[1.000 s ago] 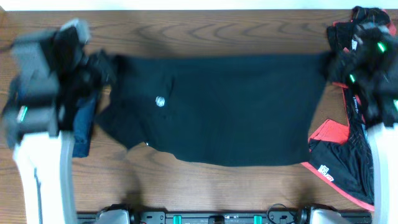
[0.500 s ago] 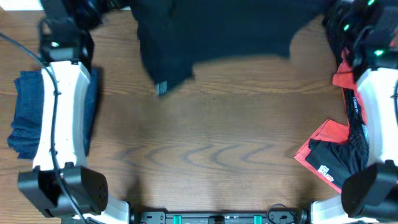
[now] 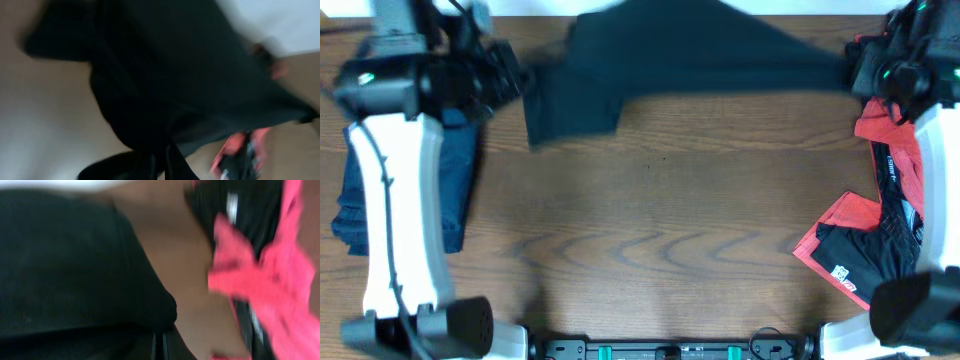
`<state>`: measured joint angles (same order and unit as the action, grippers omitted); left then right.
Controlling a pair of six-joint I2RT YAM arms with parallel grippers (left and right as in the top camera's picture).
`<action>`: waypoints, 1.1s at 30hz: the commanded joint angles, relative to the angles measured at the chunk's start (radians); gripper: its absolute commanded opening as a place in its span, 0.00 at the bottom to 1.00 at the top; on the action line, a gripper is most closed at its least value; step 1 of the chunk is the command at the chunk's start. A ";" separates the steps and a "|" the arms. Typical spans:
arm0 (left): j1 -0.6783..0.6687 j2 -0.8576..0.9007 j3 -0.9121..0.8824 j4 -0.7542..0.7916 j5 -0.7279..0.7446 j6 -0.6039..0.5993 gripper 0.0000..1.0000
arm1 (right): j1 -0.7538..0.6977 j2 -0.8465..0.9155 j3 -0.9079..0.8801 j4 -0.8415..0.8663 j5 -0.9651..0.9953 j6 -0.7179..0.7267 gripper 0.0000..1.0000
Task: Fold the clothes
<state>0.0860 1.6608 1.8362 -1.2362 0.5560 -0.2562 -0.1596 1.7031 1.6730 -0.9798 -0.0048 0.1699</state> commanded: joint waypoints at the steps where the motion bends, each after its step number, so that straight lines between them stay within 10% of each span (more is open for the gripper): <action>1: -0.007 0.035 -0.137 -0.064 -0.135 0.077 0.06 | -0.017 0.056 -0.083 -0.043 0.051 -0.029 0.01; 14: -0.007 0.023 -0.719 -0.072 -0.087 0.135 0.06 | -0.028 0.077 -0.578 -0.011 -0.075 0.017 0.01; 33: 0.012 -0.315 -0.910 0.093 -0.048 0.141 0.06 | -0.108 -0.019 -0.615 0.062 -0.201 -0.031 0.01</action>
<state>0.0834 1.3808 0.9230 -1.1824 0.5137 -0.0792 -0.2604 1.7050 1.0561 -0.9539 -0.1192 0.1673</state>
